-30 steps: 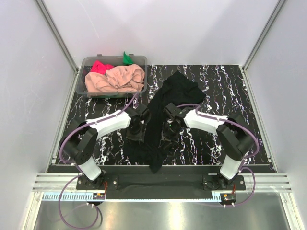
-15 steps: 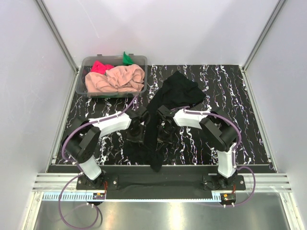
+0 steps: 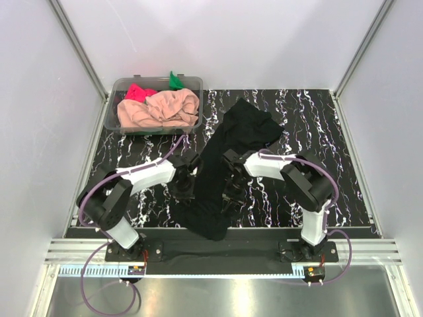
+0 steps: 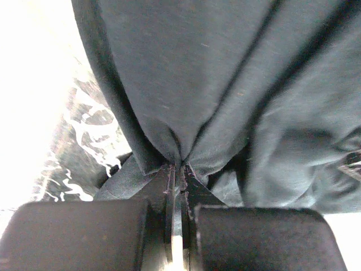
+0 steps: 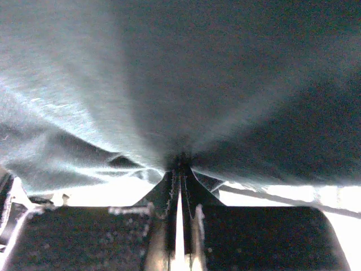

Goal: Fold and stack the t-shirts
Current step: Fold the tshirt

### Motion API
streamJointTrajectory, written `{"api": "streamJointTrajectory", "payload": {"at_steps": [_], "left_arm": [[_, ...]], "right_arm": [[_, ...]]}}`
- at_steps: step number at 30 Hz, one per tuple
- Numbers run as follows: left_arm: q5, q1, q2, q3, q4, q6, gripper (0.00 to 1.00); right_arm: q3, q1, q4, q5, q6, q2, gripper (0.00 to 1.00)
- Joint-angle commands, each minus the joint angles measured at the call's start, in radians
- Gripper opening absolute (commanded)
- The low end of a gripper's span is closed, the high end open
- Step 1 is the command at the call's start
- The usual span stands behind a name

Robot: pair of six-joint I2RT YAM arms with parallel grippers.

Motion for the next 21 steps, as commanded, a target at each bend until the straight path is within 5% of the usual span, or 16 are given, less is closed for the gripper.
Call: {"api": "streamJointTrajectory", "payload": {"at_steps": [1,10,15,21], "left_arm": [[0.056,-0.006,-0.008,-0.054,-0.051,0.034,0.00],[0.105,-0.046,0.011,0.028,-0.078,0.080,0.01],[0.032,-0.046,0.013,0.112,-0.118,0.092,0.35],[0.013,-0.037,-0.031,0.258,-0.186,0.112,0.47]], "right_arm": [[-0.108,-0.012,-0.121,0.165,0.087,-0.054,0.00],[-0.215,-0.072,-0.130,0.208,0.157,-0.185,0.00],[-0.147,-0.090,-0.177,0.334,0.121,-0.294,0.16],[0.082,-0.121,-0.364,0.426,0.056,-0.360,0.20]]}}
